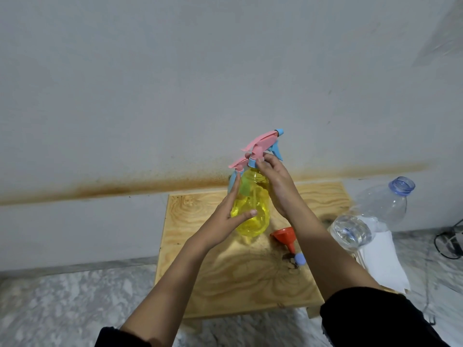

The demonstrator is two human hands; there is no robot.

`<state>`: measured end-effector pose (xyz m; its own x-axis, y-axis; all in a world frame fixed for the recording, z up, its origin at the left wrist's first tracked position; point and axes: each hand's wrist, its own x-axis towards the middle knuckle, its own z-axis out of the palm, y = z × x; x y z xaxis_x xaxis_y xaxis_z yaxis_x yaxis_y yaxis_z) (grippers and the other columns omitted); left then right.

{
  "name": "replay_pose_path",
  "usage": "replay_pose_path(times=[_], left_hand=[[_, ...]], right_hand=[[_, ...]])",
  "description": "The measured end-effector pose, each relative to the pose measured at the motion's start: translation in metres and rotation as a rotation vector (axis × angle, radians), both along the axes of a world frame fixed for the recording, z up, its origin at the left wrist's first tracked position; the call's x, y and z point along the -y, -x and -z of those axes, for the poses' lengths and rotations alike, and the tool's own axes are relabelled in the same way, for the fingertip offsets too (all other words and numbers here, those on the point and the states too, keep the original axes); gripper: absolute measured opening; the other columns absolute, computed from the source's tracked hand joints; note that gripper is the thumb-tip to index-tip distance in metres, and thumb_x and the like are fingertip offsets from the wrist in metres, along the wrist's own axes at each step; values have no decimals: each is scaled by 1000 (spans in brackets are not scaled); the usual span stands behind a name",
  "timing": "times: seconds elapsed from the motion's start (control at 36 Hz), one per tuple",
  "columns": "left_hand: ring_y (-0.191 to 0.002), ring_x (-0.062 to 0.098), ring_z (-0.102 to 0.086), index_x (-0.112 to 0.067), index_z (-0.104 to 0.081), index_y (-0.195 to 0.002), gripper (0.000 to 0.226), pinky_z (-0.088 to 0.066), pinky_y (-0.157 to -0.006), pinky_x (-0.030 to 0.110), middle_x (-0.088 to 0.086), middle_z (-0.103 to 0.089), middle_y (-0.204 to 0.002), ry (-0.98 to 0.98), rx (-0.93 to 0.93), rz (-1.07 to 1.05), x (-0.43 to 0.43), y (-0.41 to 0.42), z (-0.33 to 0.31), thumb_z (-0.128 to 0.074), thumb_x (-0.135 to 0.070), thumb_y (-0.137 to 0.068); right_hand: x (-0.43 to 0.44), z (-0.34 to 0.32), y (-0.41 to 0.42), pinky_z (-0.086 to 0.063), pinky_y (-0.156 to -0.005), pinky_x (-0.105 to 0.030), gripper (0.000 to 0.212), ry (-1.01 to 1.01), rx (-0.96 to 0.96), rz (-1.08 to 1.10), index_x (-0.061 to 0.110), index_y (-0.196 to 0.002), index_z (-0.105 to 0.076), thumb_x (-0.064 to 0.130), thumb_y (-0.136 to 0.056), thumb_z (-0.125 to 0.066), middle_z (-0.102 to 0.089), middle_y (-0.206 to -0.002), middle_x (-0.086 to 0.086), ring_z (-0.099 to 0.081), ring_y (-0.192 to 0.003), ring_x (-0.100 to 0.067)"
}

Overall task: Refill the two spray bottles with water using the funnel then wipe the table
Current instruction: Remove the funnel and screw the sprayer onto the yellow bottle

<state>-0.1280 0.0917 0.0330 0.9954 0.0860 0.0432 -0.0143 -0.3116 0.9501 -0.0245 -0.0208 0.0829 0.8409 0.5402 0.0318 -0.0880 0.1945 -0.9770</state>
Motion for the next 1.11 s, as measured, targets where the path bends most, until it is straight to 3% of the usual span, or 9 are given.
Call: replay_pose_path(times=[0.17, 0.33, 0.44, 0.53, 0.67, 0.78, 0.89, 0.97, 1.11], left_hand=[[-142, -1, -12, -54, 0, -143, 84, -20, -118, 40, -24, -6, -156, 52, -14, -5, 1, 3, 0, -61, -48, -86], [-141, 2, -21, -56, -9, -142, 84, -25, -116, 42, -24, -16, -154, 83, -16, -59, 3, 3, 3, -66, -49, -81], [-139, -3, -19, -52, -8, -144, 87, -26, -116, 40, -24, -14, -154, 73, 4, -146, 15, 2, 7, -66, -51, -80], [-142, 1, -17, -58, -5, -141, 87, -27, -115, 42, -23, -13, -155, 68, -5, -210, 24, 4, 16, -63, -61, -77], [-135, -5, -18, -60, 1, -138, 83, -24, -103, 24, -27, -20, -141, 25, 13, -282, 35, 8, 21, -59, -55, -81], [-128, -1, -27, -62, 4, -138, 83, -30, -95, 27, -18, -29, -139, -44, 18, -335, 42, 9, 23, -56, -55, -81], [-127, 11, -34, -60, 7, -138, 82, -37, -93, 32, -3, -38, -136, -116, 30, -418, 48, 9, 26, -52, -59, -80], [-125, 14, -36, -52, 5, -143, 84, -38, -92, 34, -2, -39, -131, -125, 15, -469, 52, 10, 32, -55, -56, -84], [-118, 23, -39, -37, -2, -148, 90, -40, -97, 39, 8, -40, -131, -242, 27, -520, 52, 18, 35, -48, -65, -76]], right_hand=[[4, -3, 0, -46, -98, -35, 25, 74, 51, -75, 15, -116, -62, 22, -95, -50, -66, -118, -3, -60, -113, -19], [-1, -6, 3, -47, -91, -26, 21, 115, 138, 76, 5, -111, -64, 11, -93, -54, -68, -101, -3, -63, -92, -6], [-8, 0, 8, -47, -90, -31, 14, 179, 175, 182, 18, -102, -67, 16, -92, -57, -69, -99, -7, -61, -92, -9], [-10, 2, 11, -45, -86, -25, 19, 255, 256, 204, 17, -107, -67, 19, -92, -57, -69, -97, 1, -60, -89, -6], [-9, 9, 9, -37, -62, -4, 25, 376, 383, 235, 11, -114, -66, 21, -91, -58, -57, -78, 13, -50, -65, 11], [-10, 8, 11, -35, -56, -7, 23, 461, 442, 266, 10, -110, -66, 22, -92, -56, -53, -70, 11, -47, -58, 2], [-15, 6, 18, -39, -64, -18, 24, 476, 444, 266, 12, -111, -64, 25, -92, -55, -65, -87, -5, -53, -72, -12], [-17, 6, 19, -35, -60, -17, 26, 505, 423, 217, 12, -112, -63, 27, -93, -54, -58, -79, -1, -47, -65, -8], [-16, 6, 27, -46, -77, -34, 22, 492, 425, 183, 12, -106, -63, 25, -89, -61, -66, -97, -9, -59, -87, -21]])
